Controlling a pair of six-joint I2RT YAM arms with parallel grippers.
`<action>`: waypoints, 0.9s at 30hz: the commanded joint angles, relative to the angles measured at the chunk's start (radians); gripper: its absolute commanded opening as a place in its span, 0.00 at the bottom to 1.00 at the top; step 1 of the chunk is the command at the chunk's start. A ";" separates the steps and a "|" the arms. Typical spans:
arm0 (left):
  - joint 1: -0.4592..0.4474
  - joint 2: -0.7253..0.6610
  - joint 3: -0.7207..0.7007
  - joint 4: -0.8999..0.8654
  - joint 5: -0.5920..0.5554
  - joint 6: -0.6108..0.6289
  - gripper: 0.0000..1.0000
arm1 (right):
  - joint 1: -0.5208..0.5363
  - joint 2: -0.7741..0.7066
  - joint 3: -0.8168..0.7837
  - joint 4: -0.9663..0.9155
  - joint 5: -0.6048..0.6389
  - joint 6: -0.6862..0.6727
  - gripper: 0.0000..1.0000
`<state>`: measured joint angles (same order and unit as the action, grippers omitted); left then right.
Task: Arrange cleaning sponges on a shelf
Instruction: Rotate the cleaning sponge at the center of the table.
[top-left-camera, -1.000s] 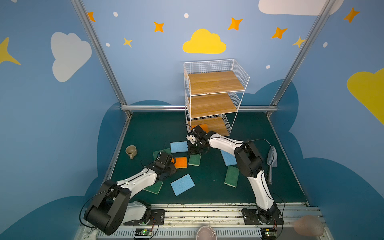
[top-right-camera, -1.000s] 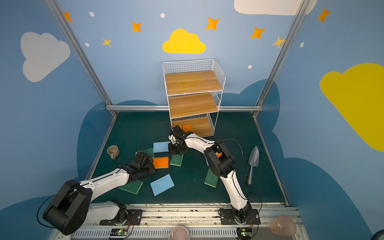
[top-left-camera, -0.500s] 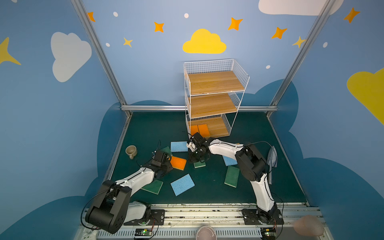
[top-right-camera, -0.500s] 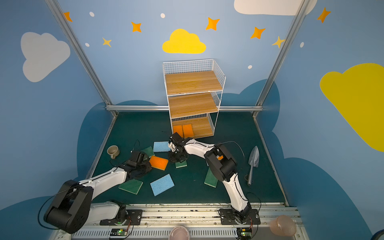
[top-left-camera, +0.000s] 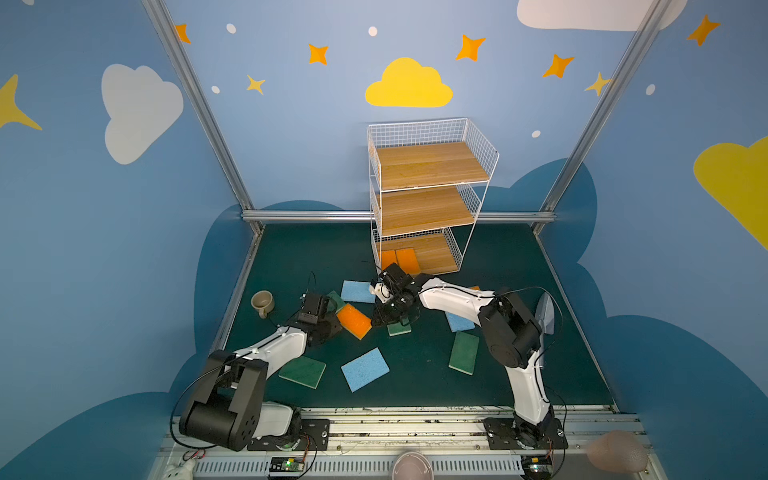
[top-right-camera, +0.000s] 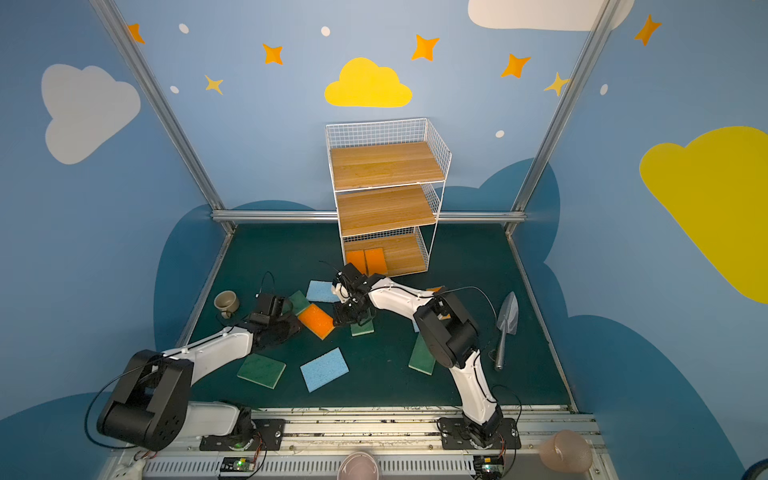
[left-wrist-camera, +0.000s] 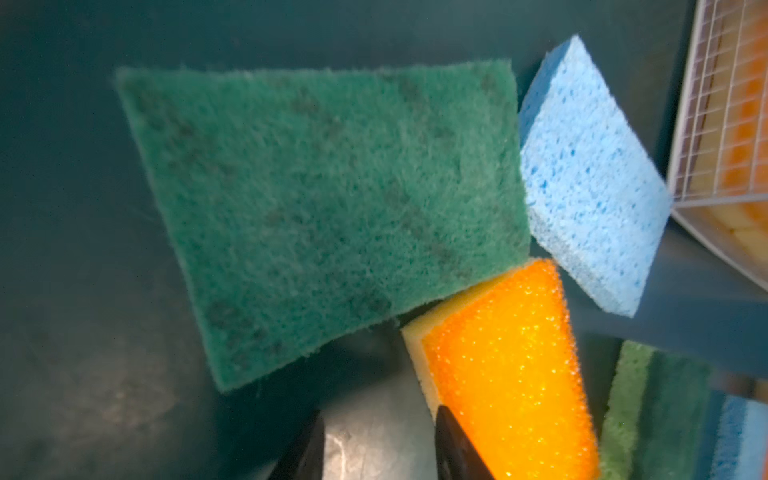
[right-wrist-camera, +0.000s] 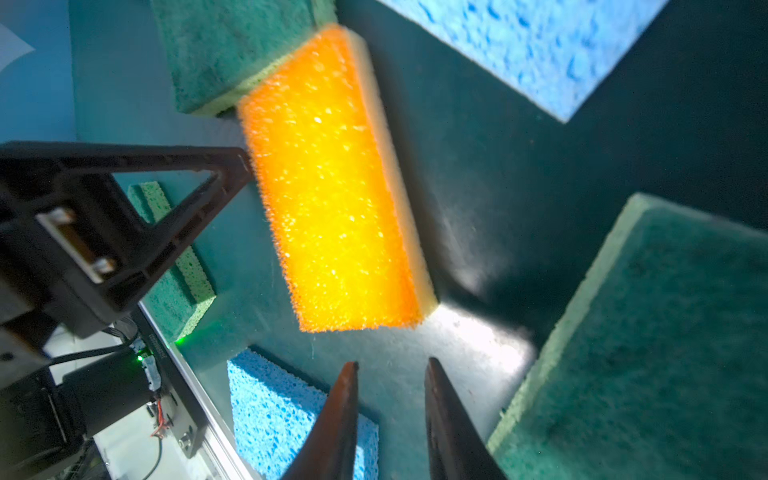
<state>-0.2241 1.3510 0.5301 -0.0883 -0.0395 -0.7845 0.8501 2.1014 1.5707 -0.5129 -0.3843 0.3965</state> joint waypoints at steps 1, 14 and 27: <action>0.008 -0.052 -0.029 -0.094 -0.011 0.026 0.68 | -0.006 -0.014 0.043 -0.037 -0.009 -0.030 0.35; 0.006 -0.399 -0.163 -0.174 0.059 0.001 0.99 | -0.006 0.058 0.152 -0.074 -0.037 -0.041 0.49; 0.006 -0.403 -0.144 -0.200 0.082 0.013 0.99 | -0.012 0.129 0.213 -0.113 -0.010 -0.054 0.50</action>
<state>-0.2207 0.9432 0.3668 -0.2703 0.0311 -0.7780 0.8455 2.2036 1.7508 -0.5907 -0.4072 0.3588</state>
